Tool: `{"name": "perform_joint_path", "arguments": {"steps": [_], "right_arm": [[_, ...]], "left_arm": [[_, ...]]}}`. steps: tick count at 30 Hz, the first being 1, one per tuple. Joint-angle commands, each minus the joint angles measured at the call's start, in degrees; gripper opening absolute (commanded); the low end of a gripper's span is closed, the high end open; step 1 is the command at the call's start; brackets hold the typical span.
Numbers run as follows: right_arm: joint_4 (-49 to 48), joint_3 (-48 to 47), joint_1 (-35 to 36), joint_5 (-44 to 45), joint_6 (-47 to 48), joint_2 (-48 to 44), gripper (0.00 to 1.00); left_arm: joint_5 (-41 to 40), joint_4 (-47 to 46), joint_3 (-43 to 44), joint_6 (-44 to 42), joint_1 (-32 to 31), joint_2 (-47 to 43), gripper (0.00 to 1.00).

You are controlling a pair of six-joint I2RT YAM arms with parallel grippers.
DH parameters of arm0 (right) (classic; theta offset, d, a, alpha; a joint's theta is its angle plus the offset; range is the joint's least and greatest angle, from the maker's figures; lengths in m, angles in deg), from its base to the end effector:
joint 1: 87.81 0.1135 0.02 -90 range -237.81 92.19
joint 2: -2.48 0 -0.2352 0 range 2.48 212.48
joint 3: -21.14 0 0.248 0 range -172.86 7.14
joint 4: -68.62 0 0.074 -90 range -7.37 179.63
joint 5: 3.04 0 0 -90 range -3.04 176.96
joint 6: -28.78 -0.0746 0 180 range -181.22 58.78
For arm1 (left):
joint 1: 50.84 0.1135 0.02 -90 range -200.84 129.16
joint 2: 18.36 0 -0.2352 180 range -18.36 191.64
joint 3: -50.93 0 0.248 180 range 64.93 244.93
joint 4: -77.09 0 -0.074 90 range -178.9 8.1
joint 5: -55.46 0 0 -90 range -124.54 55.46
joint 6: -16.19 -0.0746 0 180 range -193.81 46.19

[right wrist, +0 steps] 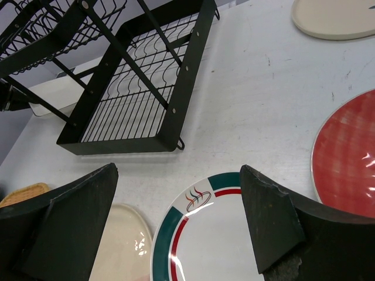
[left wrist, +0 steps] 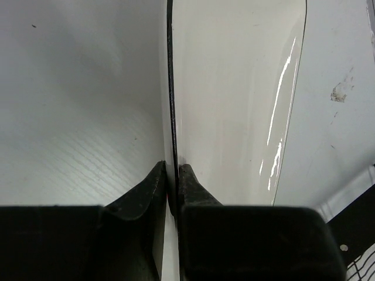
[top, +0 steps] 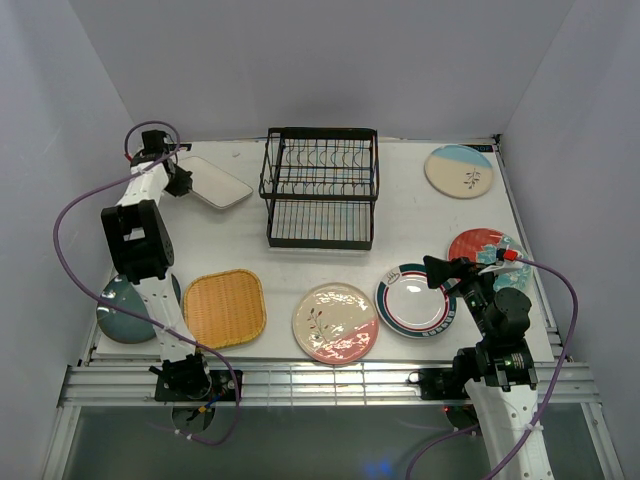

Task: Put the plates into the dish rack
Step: Pick up the plate at the center of the board.

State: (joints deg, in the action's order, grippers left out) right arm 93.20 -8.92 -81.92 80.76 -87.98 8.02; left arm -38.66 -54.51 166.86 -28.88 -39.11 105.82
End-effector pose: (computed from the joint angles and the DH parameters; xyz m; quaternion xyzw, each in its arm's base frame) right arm 0.1580 0.0244 0.2390 0.0904 0.7017 0.2351 0.6665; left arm 0.4681 0.1027 0.1485 -0.4634 0.8378 -0.0489 0.2846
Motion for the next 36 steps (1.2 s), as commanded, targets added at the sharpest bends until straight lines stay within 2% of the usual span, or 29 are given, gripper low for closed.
{"name": "perform_joint_path", "arguments": {"steps": [1,5,13,19,26,36], "right_arm": [[-0.28,-1.70,0.09,0.04,0.40,-0.97,0.90],[-0.20,-1.79,0.09,-0.13,0.40,-1.06,0.90],[-0.37,-1.79,0.09,-0.48,0.40,-0.88,0.90],[0.07,-2.14,0.09,-0.57,0.40,-1.06,0.90],[0.42,-2.40,0.09,-0.48,0.40,-1.32,0.90],[0.95,-2.84,0.17,-0.48,0.57,-1.58,0.90]], "left_arm": [[-5.88,5.85,5.55,-7.21,0.58,-1.57,0.00],[-6.96,6.21,7.32,-11.70,0.67,-3.68,0.00],[-2.21,6.30,11.18,-22.06,0.67,-7.46,0.00],[0.06,7.09,13.29,-25.50,0.67,-10.71,0.00],[3.59,5.33,11.54,-28.93,0.49,-15.89,0.00],[0.61,5.60,13.73,-32.97,-0.30,-23.89,0.00]]}}
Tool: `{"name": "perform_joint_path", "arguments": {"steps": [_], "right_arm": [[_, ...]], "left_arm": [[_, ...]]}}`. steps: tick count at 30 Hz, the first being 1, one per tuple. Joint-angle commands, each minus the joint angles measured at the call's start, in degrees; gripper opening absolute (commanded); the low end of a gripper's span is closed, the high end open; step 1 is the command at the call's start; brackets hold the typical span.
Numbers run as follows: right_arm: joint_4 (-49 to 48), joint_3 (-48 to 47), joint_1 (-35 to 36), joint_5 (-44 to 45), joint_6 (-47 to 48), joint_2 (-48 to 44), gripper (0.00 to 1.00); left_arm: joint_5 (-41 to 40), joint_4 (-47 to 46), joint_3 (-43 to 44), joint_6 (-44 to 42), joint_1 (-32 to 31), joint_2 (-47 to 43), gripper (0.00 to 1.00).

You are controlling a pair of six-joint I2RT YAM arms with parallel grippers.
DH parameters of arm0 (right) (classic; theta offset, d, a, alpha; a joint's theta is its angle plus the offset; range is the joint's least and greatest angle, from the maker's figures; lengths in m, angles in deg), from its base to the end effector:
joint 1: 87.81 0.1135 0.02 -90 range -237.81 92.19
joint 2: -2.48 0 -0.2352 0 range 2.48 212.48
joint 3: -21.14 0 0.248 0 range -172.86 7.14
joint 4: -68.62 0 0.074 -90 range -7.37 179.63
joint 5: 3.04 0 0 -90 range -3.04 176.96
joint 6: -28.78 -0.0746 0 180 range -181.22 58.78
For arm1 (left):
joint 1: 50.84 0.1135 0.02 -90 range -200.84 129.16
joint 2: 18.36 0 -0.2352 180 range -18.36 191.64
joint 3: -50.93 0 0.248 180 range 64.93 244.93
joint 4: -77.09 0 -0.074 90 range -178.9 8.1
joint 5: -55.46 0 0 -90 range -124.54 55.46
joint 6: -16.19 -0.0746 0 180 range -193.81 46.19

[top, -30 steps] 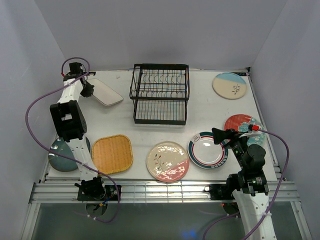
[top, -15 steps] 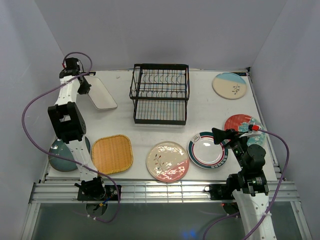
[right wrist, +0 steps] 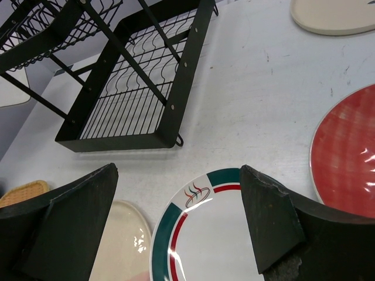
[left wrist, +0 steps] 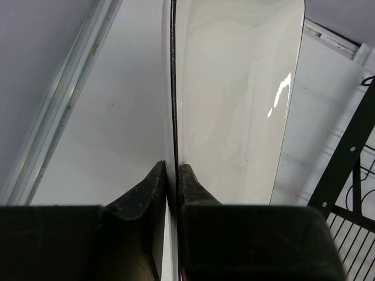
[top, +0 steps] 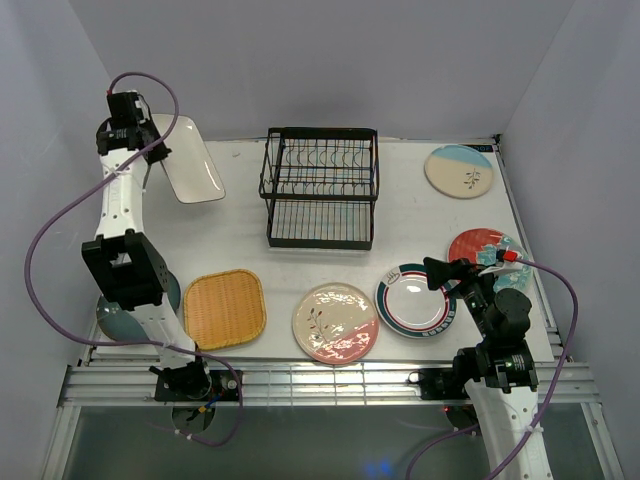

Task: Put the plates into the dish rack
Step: Pick up the plate at the center of the board.

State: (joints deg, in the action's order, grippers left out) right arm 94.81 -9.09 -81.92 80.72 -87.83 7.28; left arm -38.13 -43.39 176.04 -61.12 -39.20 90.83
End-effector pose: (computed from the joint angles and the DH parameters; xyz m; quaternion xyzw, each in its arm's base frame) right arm 0.1561 0.0243 0.2377 0.0902 0.7060 0.2335 0.6625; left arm 0.4332 0.0940 0.3013 -0.2057 0.8955 0.0252 0.3940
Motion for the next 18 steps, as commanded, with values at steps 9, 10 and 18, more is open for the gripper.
{"name": "perform_joint_path", "arguments": {"steps": [9,10,18], "right_arm": [[-1.02,-2.67,0.09,-0.79,0.33,-0.58,0.90],[-1.11,-2.67,0.09,-1.23,0.42,-0.49,0.90],[-2.17,-2.67,0.09,-2.81,0.60,1.35,0.90]], "left_arm": [[-2.64,-6.32,5.08,-1.88,-0.65,-16.98,0.00],[-3.34,-6.32,5.26,-2.05,-0.74,-17.60,0.00],[-4.23,-6.84,5.96,-2.32,-1.44,-25.07,0.00]]}}
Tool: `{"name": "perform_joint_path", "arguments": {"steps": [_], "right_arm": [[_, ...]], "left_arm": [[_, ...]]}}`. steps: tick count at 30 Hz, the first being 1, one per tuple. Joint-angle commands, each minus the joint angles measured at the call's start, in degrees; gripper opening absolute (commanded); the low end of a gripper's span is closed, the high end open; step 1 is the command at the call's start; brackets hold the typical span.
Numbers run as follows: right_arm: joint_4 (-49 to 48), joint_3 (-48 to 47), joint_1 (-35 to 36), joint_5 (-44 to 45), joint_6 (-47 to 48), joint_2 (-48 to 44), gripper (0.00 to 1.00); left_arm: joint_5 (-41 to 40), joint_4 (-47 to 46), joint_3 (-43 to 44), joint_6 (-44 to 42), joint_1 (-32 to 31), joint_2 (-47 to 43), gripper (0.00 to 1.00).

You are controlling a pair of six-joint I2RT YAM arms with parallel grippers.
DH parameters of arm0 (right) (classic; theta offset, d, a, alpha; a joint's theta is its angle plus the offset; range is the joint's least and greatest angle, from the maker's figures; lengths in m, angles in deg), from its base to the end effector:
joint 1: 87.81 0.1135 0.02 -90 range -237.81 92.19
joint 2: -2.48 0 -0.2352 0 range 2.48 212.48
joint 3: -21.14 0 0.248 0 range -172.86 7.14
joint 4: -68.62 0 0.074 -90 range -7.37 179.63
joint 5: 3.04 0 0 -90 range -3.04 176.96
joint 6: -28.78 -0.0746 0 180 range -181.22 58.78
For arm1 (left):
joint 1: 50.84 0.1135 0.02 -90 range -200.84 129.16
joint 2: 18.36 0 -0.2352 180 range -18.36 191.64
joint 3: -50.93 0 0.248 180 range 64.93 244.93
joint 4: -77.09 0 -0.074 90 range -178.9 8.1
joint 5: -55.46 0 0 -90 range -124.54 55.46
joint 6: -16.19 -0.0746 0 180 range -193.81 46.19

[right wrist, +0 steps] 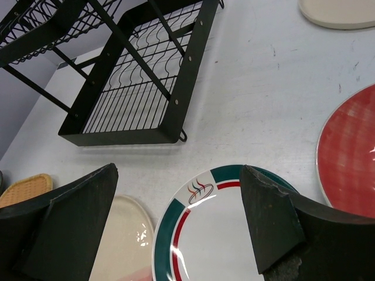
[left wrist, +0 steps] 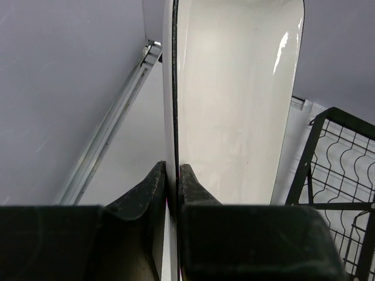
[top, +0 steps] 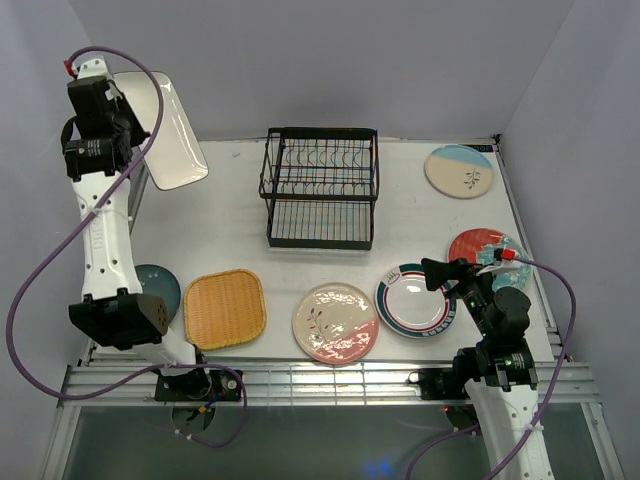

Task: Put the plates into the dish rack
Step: Pick up the plate at the center of the board.

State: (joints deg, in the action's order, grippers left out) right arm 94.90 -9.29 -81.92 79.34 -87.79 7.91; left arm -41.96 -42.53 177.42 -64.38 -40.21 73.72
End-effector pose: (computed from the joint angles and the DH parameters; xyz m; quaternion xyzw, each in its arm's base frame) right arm 0.1567 0.0261 0.2373 0.0823 0.7101 0.2406 0.6565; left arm 0.3581 0.0770 0.4239 -0.1811 0.8272 0.0604 0.5284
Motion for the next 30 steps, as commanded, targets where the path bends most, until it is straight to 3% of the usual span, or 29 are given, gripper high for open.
{"name": "perform_joint_path", "arguments": {"steps": [1,11,30], "right_arm": [[-2.25,-2.47,0.09,-1.52,0.55,0.72,0.90],[-3.22,-2.65,0.17,-4.42,0.81,1.86,0.90],[-6.82,-5.37,0.09,-14.53,-0.24,4.06,0.92]], "left_arm": [[-0.23,-7.78,4.58,1.11,-0.44,-8.66,0.00],[6.27,-6.48,5.28,2.87,-0.53,-17.89,0.00],[17.61,-4.18,5.20,9.55,-0.53,-20.00,0.00]]}}
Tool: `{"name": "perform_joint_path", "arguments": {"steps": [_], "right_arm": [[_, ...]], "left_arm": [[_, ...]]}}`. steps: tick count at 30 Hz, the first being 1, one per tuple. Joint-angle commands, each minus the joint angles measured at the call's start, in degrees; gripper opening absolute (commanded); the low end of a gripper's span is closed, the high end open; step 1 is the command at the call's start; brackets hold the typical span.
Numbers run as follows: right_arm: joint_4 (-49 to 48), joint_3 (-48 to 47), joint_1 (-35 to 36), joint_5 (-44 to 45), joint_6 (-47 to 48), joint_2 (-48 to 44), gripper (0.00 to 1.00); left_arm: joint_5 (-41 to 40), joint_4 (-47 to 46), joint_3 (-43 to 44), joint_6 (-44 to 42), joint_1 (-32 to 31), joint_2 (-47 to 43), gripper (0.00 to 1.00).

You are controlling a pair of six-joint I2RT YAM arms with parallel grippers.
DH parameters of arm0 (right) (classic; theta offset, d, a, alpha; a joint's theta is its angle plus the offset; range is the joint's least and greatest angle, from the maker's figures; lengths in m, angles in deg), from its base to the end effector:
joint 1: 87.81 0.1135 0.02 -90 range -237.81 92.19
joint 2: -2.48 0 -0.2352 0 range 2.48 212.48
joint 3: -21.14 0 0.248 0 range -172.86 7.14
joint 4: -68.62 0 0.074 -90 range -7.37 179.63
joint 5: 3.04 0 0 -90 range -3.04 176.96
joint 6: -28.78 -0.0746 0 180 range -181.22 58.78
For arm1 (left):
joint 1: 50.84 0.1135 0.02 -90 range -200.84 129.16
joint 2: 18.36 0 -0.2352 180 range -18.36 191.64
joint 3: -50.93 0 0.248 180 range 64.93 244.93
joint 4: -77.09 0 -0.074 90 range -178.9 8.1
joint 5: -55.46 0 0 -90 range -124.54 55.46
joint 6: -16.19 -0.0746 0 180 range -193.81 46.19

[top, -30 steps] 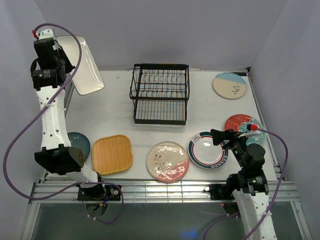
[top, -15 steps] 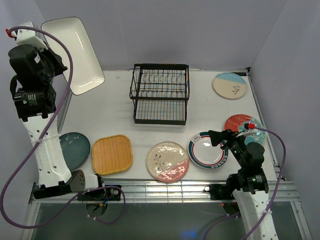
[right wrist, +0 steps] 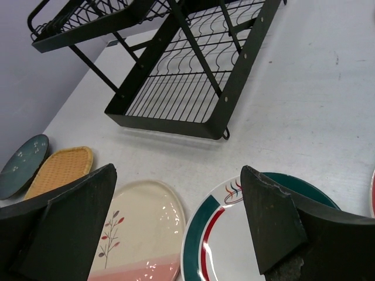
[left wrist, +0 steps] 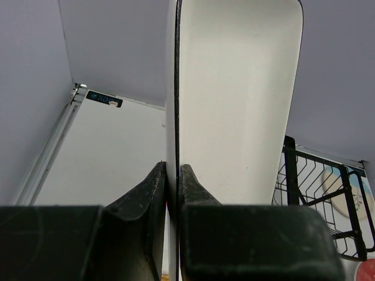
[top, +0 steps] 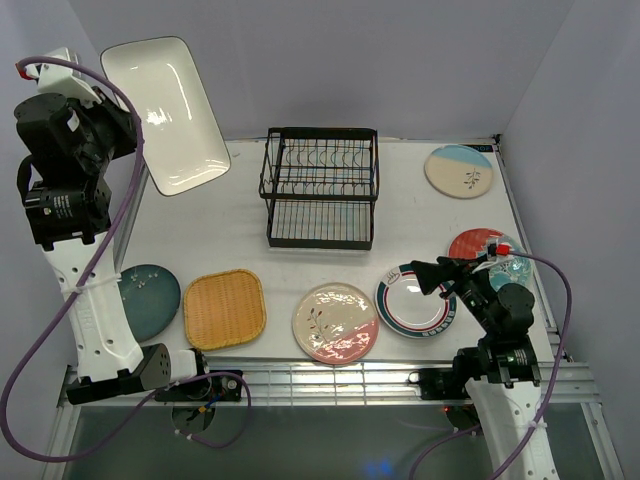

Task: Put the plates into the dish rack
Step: Pick up the plate at the center of the board, then insert the plate into the dish rack.

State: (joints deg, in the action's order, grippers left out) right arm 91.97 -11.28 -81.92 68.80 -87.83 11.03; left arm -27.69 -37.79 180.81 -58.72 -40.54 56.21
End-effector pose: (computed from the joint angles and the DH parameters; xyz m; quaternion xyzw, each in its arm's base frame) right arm 0.1559 0.0395 0.2501 0.0147 0.7039 0.3029 0.6423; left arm 0.2421 0.0350 0.5189 -0.1303 0.7534 -0.0725 0.6404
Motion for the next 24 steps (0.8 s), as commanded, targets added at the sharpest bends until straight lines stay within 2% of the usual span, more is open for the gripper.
{"name": "perform_joint_path", "arguments": {"steps": [1,12,19,24], "right_arm": [[-3.81,-3.82,0.09,-4.43,-0.37,1.20,0.92],[-4.16,-5.67,0.09,-6.19,-0.90,0.93,0.92],[-7.50,-6.37,0.17,-8.65,-1.69,4.01,0.92],[-8.64,-8.30,0.17,-10.59,-1.95,6.20,0.92]], "left_arm": [[3.69,-8.92,1.64,4.15,-0.20,-2.58,0.00],[5.72,-9.19,0.32,5.47,-1.16,-1.88,0.00],[2.03,-10.24,-0.56,4.95,-4.76,-1.70,0.00],[-3.58,-11.29,-1.00,4.07,-8.80,-0.21,0.00]]}}
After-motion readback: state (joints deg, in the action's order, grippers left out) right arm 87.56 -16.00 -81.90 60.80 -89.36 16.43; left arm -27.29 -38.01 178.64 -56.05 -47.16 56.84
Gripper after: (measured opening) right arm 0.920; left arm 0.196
